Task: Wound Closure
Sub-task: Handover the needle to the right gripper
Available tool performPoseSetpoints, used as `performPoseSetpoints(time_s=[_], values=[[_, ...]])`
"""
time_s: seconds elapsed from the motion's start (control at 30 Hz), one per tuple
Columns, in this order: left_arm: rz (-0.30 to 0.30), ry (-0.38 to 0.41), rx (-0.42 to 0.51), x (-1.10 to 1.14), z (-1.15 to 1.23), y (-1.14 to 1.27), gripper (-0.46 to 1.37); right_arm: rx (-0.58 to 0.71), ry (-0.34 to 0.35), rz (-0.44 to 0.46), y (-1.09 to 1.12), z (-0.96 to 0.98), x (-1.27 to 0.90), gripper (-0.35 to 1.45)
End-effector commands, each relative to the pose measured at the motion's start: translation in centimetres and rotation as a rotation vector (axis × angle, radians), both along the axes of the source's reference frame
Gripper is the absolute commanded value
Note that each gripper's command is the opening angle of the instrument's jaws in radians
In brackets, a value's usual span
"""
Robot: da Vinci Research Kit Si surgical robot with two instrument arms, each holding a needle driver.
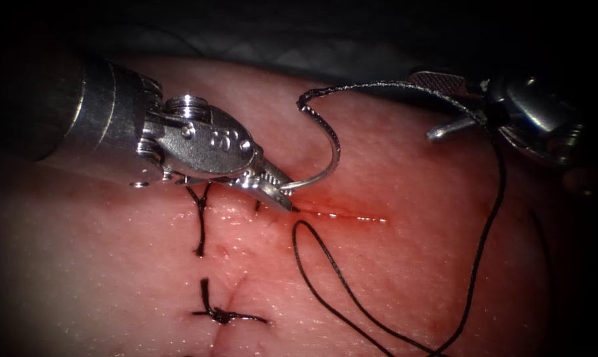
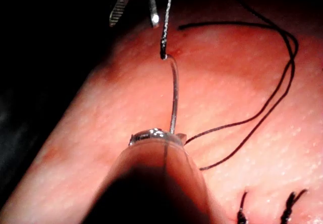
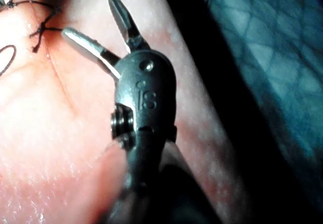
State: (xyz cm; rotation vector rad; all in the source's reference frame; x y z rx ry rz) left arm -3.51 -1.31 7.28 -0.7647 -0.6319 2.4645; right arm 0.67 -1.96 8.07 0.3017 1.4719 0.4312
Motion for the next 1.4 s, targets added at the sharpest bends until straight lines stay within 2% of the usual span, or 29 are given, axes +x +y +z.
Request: performPoseSetpoints(time_s=[0.03,0.07,0.13,0.27,0.37,0.4,0.47,0.53,0.6,0.7,0.9,1.03,1.23,1.4], values=[[-0.023,0.021,0.002,-0.02,0.02,-0.02,-0.35,0.0,-0.026,0.016,0.03,-0.05,-0.05,0.94],[-0.042,0.039,0.0,-0.03,0.03,-0.04,-0.35,-0.003,-0.036,0.023,0.03,-0.08,-0.07,0.93],[-0.119,0.101,-0.003,-0.09,0.04,-0.07,-0.35,0.001,-0.074,0.052,0.03,-0.25,-0.16,0.91],[-0.216,0.166,0.022,-0.19,0.07,-0.09,-0.35,-0.01,-0.124,0.111,0.02,-0.58,-0.29,0.87],[-0.263,0.201,0.024,-0.24,0.09,-0.09,-0.35,-0.039,-0.162,0.154,0.02,-0.82,-0.4,0.85],[-0.276,0.211,0.02,-0.24,0.1,-0.09,-0.35,-0.044,-0.167,0.155,0.02,-0.84,-0.42,0.85],[-0.322,0.242,0.004,-0.27,0.14,-0.09,-0.35,-0.061,-0.211,0.175,-0.01,-1.02,-0.53,0.83],[-0.341,0.249,0.002,-0.28,0.16,-0.09,-0.35,-0.06,-0.23,0.191,-0.04,-1.1,-0.6,0.83],[-0.386,0.258,0.008,-0.29,0.22,-0.1,-0.35,-0.064,-0.258,0.21,-0.14,-1.2,-0.66,0.83],[-0.423,0.266,0.004,-0.29,0.28,-0.12,-0.35,-0.053,-0.26,0.221,-0.26,-1.25,-0.65,0.83],[-0.523,0.252,-0.001,-0.31,0.4,-0.14,-0.35,0.056,-0.251,0.267,-0.68,-1.31,-0.38,0.57],[-0.563,0.259,0.018,-0.35,0.41,-0.15,-0.35,0.122,-0.246,0.31,-0.88,-1.29,-0.08,0.14],[-0.625,0.255,0.015,-0.42,0.38,-0.18,-0.35,0.188,-0.277,0.344,-0.99,-1.19,0.45,0.11],[-0.657,0.254,0.007,-0.45,0.33,-0.2,-0.35,0.199,-0.322,0.403,-0.98,-1.09,0.65,0.14]])
